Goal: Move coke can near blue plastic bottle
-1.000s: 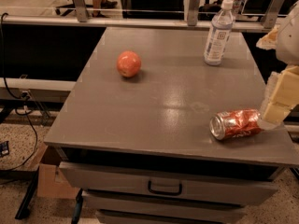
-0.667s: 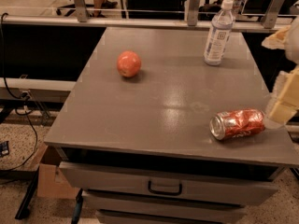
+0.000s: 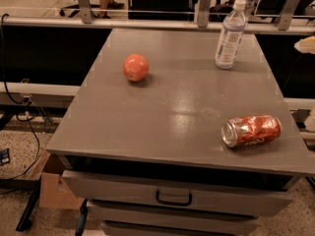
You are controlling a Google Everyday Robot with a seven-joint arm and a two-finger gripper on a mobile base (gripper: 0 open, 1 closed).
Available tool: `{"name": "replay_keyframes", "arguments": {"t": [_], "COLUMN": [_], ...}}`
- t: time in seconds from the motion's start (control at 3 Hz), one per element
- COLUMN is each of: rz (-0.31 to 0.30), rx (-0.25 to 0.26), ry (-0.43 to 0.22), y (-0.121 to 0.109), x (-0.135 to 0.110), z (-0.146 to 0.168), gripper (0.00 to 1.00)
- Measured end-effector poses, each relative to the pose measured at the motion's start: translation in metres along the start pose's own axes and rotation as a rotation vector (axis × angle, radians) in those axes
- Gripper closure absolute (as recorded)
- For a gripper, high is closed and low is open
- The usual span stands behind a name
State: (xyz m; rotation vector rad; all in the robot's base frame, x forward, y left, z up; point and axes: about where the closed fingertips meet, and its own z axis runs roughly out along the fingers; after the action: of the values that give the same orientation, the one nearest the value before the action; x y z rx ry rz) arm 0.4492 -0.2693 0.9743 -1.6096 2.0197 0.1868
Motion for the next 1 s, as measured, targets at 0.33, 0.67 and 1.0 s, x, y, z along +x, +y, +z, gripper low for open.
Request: {"name": "replay_keyframes", "arguments": {"t": [0.33, 0.67, 1.0], "rz": [0.025, 0.025, 0.032], "rx": [-0.022, -0.022, -0.018], "ry": [-0.038, -0.041, -0.101], "y": [0.0, 0.0, -0.003], "x": [0.017, 0.017, 0.018], "z": [0.022, 0.022, 0.033], "gripper": [0.0, 0.0, 0.0]}}
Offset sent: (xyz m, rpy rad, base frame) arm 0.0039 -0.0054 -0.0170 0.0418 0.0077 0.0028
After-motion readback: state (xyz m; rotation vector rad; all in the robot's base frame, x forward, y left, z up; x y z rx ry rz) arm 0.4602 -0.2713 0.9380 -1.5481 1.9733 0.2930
